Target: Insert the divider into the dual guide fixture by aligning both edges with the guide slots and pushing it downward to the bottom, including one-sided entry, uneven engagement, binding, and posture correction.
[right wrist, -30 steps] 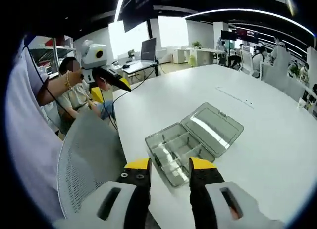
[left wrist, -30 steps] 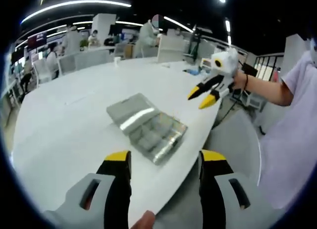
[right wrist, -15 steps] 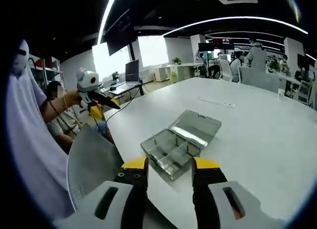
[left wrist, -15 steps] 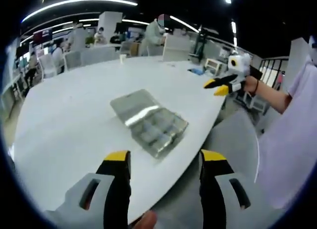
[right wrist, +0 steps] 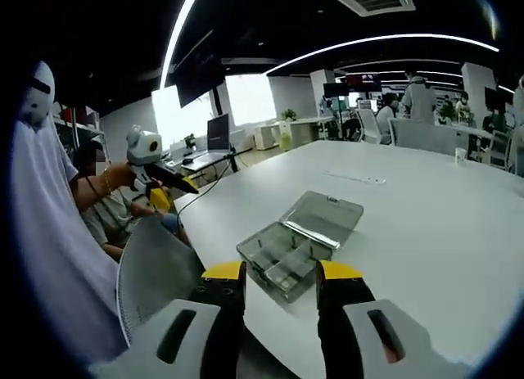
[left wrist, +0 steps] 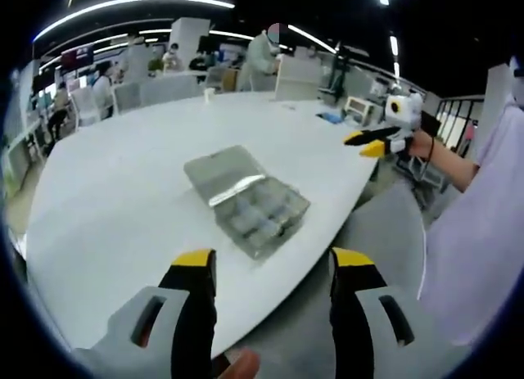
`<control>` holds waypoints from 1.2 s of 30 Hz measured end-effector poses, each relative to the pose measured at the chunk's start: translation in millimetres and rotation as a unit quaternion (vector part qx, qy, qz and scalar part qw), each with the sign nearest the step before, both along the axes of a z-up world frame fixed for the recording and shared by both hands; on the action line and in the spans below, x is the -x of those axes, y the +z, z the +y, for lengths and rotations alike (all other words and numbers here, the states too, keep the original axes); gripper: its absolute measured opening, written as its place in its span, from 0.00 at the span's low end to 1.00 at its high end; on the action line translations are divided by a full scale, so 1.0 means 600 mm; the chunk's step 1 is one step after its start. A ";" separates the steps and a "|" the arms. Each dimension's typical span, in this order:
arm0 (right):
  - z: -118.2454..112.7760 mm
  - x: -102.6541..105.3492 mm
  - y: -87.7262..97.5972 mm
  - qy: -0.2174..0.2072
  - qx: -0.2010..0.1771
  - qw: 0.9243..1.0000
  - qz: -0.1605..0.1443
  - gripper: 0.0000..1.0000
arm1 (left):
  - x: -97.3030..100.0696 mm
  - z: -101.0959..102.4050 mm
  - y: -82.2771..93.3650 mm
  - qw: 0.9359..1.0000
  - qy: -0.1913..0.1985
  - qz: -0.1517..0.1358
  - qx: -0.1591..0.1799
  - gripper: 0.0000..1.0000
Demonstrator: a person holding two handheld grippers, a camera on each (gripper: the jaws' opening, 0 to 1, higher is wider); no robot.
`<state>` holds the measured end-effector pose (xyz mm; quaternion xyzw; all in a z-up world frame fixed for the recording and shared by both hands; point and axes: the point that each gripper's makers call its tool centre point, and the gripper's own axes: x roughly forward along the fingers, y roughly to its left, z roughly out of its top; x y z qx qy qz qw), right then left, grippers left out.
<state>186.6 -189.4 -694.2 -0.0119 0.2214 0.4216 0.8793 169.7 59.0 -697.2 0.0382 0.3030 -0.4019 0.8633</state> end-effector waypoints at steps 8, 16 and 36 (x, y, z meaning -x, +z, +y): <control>-0.006 0.015 -0.008 0.006 0.012 1.000 0.007 0.34 | -0.003 0.008 -0.008 1.000 0.015 0.003 0.001 0.57; -0.033 0.040 -0.051 -0.002 0.040 0.998 0.051 0.54 | -0.002 0.049 -0.040 0.998 0.048 0.018 -0.044 0.76; -0.091 0.023 -0.063 -0.044 0.076 0.995 0.050 0.81 | -0.010 0.083 -0.035 0.996 0.078 0.009 -0.044 0.87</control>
